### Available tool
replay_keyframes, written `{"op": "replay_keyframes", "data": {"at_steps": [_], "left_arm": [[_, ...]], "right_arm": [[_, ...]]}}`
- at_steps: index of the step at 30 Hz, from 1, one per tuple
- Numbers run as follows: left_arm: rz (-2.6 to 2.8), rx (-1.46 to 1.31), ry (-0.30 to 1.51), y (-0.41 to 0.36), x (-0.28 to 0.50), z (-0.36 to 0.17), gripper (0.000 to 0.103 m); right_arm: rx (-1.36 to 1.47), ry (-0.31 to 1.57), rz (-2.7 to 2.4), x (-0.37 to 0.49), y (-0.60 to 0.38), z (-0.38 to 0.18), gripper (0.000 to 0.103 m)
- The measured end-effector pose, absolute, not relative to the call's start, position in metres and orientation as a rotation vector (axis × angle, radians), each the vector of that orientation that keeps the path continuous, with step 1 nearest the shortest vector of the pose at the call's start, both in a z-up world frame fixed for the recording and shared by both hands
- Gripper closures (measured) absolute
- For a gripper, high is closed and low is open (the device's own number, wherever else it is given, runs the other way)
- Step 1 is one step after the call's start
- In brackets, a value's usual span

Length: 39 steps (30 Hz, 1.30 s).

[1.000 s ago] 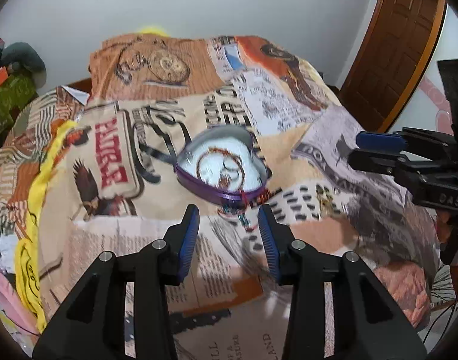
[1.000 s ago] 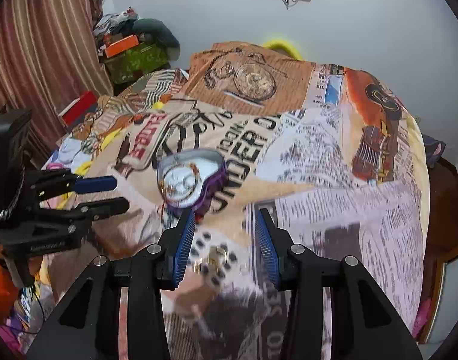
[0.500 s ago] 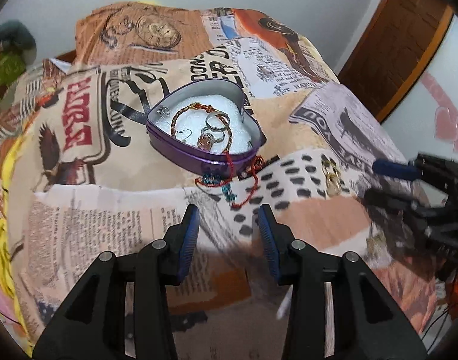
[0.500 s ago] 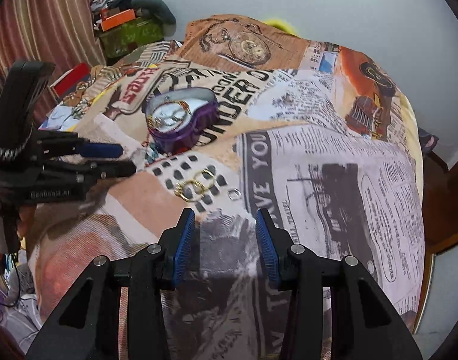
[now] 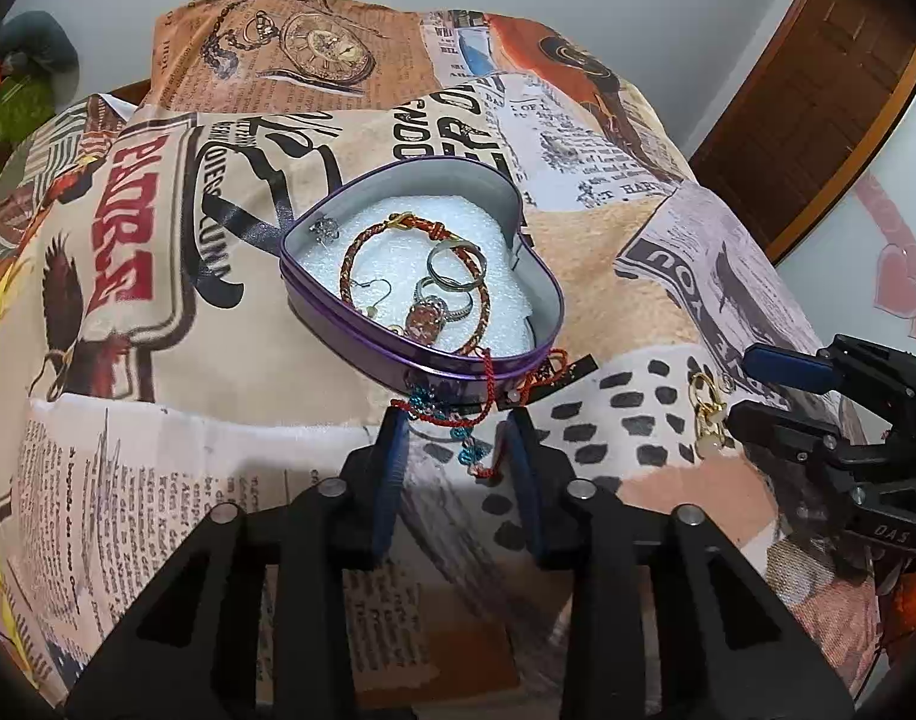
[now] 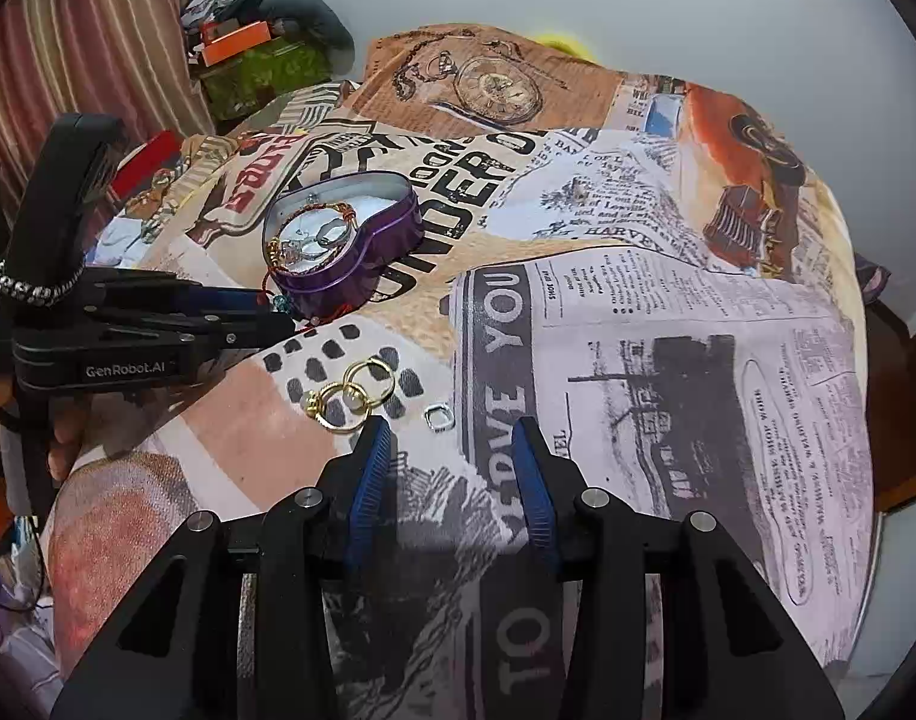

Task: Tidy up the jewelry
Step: 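Grasp the blue-beaded red-string bracelet with the left tool while the right tool grasps a small ring, then carry the held bracelet and ring toward the heart tin with both tools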

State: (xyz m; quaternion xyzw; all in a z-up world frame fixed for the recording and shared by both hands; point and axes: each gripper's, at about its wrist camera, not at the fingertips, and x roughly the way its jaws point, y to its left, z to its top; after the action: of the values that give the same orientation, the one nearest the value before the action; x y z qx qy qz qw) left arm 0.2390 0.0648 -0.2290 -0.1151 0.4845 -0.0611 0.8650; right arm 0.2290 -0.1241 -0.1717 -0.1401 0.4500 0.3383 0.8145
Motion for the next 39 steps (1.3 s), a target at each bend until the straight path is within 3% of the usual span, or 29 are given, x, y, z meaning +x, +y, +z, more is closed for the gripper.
{"op": "replay_keyframes", "data": {"at_steps": [9, 11, 23, 39], "left_arm": [[-0.18, -0.273, 1.018, 0.065, 0.239, -0.234, 0.097], [-0.175, -0.268, 1.016, 0.064, 0.238, -0.233, 0.097], [-0.132, -0.181, 0.979, 0.054, 0.213, -0.215, 0.098], [-0.091, -0.104, 0.775, 0.066, 0.198, -0.133, 0.098]], "right_arm": [[-0.312, 0.951, 0.731, 0.229, -0.118, -0.177, 0.08], [-0.323, 0.943, 0.729, 0.228, -0.116, -0.177, 0.094], [-0.235, 0.929, 0.691, 0.224, -0.132, -0.163, 0.095], [-0.132, 0.795, 0.703, 0.227, -0.135, -0.105, 0.095]]}}
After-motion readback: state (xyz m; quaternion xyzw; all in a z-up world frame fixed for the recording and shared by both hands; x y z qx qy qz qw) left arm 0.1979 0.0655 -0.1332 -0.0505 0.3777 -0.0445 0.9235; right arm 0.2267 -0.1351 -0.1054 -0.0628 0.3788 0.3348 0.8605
